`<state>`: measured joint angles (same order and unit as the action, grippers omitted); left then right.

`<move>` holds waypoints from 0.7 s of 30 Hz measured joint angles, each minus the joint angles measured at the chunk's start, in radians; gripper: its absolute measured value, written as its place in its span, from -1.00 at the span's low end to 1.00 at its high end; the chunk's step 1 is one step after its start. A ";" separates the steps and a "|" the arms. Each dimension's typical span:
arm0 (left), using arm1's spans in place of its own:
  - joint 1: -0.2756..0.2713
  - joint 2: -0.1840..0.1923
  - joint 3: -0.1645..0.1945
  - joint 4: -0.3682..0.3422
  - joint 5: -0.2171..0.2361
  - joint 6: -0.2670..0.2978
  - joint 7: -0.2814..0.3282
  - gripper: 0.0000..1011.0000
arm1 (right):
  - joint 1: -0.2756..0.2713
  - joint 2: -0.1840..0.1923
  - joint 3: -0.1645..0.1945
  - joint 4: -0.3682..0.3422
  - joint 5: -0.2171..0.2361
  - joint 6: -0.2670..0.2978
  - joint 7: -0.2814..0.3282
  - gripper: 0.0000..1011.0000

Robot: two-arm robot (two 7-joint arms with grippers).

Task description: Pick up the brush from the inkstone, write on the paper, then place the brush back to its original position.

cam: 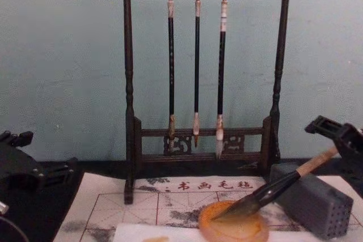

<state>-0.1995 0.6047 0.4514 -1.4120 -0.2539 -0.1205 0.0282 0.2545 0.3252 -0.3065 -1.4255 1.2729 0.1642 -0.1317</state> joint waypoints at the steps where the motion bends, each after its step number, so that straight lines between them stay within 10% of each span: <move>1: 0.000 0.000 0.000 0.000 0.000 0.000 0.000 0.98 | -0.012 0.011 -0.001 -0.014 0.005 -0.001 0.000 0.98; 9: 0.000 0.000 0.000 0.000 0.000 0.000 0.000 0.98 | -0.086 0.074 -0.009 -0.094 0.003 -0.033 0.022 0.98; 21: 0.000 0.000 0.000 0.000 0.000 0.000 0.000 0.98 | -0.196 0.187 -0.046 -0.214 -0.187 -0.117 0.134 0.98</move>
<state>-0.1996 0.6047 0.4514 -1.4120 -0.2539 -0.1205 0.0283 0.0581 0.5121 -0.3528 -1.6397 1.0856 0.0470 0.0024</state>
